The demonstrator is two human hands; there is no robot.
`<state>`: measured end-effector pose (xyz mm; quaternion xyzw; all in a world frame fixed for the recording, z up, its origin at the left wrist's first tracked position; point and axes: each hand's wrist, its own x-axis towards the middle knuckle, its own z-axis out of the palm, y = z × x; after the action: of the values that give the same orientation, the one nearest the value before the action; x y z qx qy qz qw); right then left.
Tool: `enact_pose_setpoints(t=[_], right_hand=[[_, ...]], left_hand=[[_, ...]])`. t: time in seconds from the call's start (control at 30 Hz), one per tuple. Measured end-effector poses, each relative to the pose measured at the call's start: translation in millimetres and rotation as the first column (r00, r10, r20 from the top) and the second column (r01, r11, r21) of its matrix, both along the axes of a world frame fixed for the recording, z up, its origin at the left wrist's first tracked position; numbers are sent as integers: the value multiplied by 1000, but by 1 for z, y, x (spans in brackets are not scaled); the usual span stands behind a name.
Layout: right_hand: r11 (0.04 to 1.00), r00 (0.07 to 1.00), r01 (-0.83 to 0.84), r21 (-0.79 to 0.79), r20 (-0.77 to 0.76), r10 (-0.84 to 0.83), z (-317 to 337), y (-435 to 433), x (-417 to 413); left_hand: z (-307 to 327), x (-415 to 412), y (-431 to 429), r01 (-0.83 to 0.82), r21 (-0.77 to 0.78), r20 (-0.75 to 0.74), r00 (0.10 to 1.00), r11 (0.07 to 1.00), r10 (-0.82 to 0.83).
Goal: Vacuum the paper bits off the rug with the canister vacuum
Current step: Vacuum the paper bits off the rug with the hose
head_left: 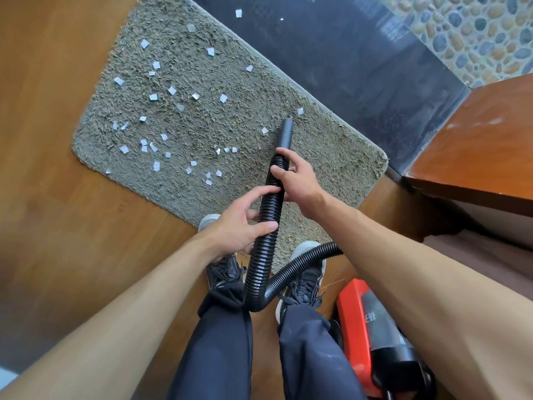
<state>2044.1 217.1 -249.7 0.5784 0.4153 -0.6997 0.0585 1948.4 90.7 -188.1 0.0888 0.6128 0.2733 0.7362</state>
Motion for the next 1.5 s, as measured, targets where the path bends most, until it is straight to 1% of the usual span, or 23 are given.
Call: enact_pose_setpoints(t=[0.17, 0.33, 0.53, 0.7, 0.77, 0.9, 1.0, 1.23, 1.37, 1.5], right_hand=[[997, 997, 67, 30, 29, -68, -4, 16, 8], [995, 995, 83, 59, 45, -86, -7, 26, 10], [999, 999, 39, 34, 27, -40, -7, 22, -2], [999, 999, -44, 14, -11, 44, -3, 10, -27], [999, 999, -53, 15, -11, 53, -4, 7, -30], [999, 999, -44, 19, -4, 44, -2, 8, -24], [999, 999, -23, 32, 23, 23, -4, 14, -11], [996, 996, 75, 40, 51, -77, -4, 25, 8], [996, 995, 88, 29, 44, -89, -5, 24, 1], [998, 998, 58, 22, 15, -59, -5, 11, -7]], left_hand=[[-4, 1, 24, 81, 4, 16, 997, 997, -81], [-5, -1, 37, 108, 16, 15, 994, 994, -108], [-5, -6, 28, 75, 7, 7, 997, 997, -75], [-5, -18, 9, -12, -30, 0, 1000, 999, 12], [-3, -21, 5, -33, -47, 12, 999, 998, 34], [-3, -18, 8, -13, -42, 13, 1000, 999, 13], [-2, -11, 17, 43, -21, 6, 999, 999, -43], [-2, -4, 37, 111, -2, 36, 993, 994, -110], [-4, -7, 34, 97, -5, 11, 995, 995, -97], [-1, -12, 19, 77, -22, 5, 997, 997, -77]])
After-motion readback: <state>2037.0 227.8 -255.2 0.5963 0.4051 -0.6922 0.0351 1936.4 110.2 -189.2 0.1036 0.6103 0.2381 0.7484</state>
